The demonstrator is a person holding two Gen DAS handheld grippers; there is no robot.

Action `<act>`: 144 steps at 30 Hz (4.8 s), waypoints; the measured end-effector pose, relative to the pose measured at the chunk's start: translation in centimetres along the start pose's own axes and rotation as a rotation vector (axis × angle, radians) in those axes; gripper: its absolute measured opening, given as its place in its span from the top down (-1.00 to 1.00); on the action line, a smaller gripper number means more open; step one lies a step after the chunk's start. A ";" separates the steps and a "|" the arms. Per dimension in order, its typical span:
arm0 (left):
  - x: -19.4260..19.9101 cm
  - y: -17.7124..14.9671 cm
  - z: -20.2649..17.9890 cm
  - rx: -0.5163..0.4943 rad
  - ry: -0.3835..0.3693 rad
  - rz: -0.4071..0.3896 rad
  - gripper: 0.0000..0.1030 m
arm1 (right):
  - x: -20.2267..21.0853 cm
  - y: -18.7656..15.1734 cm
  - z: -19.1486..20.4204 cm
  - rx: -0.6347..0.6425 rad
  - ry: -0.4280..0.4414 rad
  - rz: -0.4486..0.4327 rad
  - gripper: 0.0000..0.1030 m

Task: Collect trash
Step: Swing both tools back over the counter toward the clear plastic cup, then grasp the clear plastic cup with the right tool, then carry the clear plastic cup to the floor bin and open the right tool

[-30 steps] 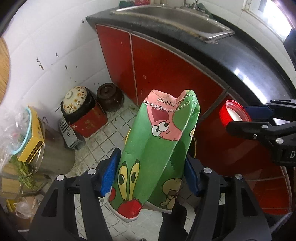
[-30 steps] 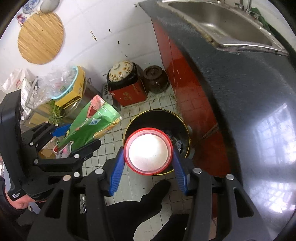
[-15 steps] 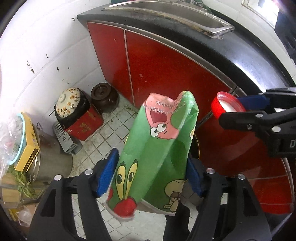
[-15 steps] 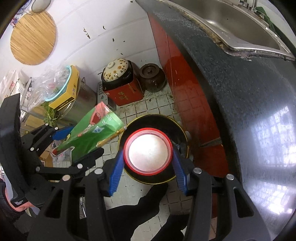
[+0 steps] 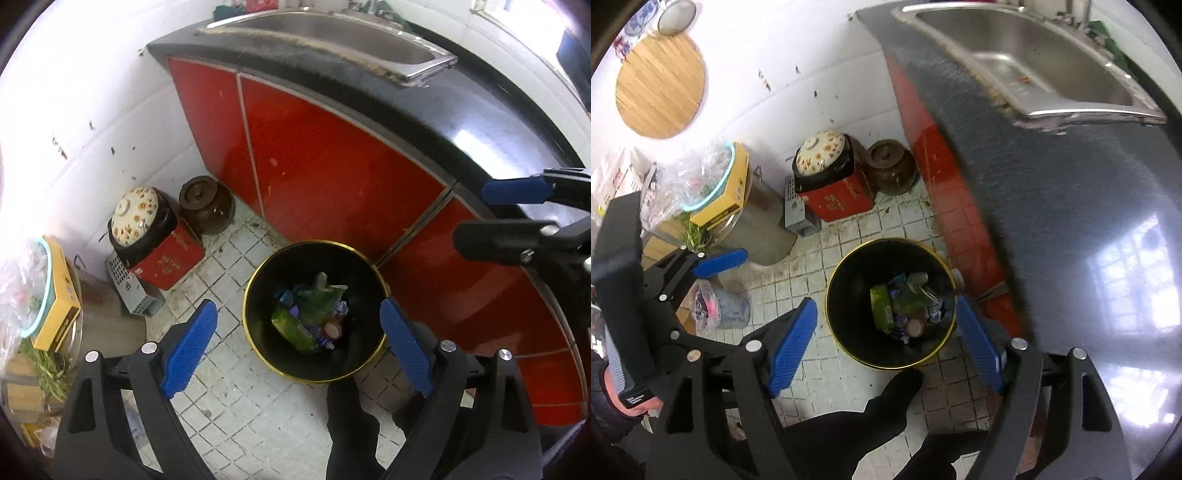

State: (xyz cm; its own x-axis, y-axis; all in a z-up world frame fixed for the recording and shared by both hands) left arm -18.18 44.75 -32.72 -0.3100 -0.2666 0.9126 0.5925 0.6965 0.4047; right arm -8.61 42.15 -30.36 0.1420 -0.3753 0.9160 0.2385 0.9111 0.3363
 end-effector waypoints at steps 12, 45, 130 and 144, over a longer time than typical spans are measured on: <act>5.9 5.9 -19.8 -0.325 -0.192 -0.132 -0.77 | 21.1 -10.5 -18.6 -0.407 -0.322 -0.272 -0.56; 5.2 -3.1 -73.9 -1.010 -0.574 -0.139 -0.68 | 35.5 -40.6 -53.1 -0.952 -0.372 -0.369 -0.57; 1.5 -3.1 -4.0 -0.252 -0.204 -0.030 0.95 | -1.0 1.8 2.1 0.010 0.167 0.047 0.98; -8.7 -3.6 -2.5 -0.221 -0.188 0.098 -0.67 | -0.6 0.8 -0.1 -0.070 0.099 0.071 0.98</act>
State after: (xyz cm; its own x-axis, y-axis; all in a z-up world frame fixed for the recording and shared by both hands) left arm -15.80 42.91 -41.95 -0.3633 -0.0629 0.9295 0.7674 0.5455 0.3369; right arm -8.36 43.06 -30.66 0.2544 -0.3282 0.9097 0.2907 0.9231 0.2517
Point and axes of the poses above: each gripper's, at about its wrist camera, not at the fingertips, and x roughly against the way its jaws point, z to its left, y to its top, the point moved 10 cm from there along -x, roughly the way its jaws point, and after that the axes turned 7 degrees about x, right-handed, at the moved point
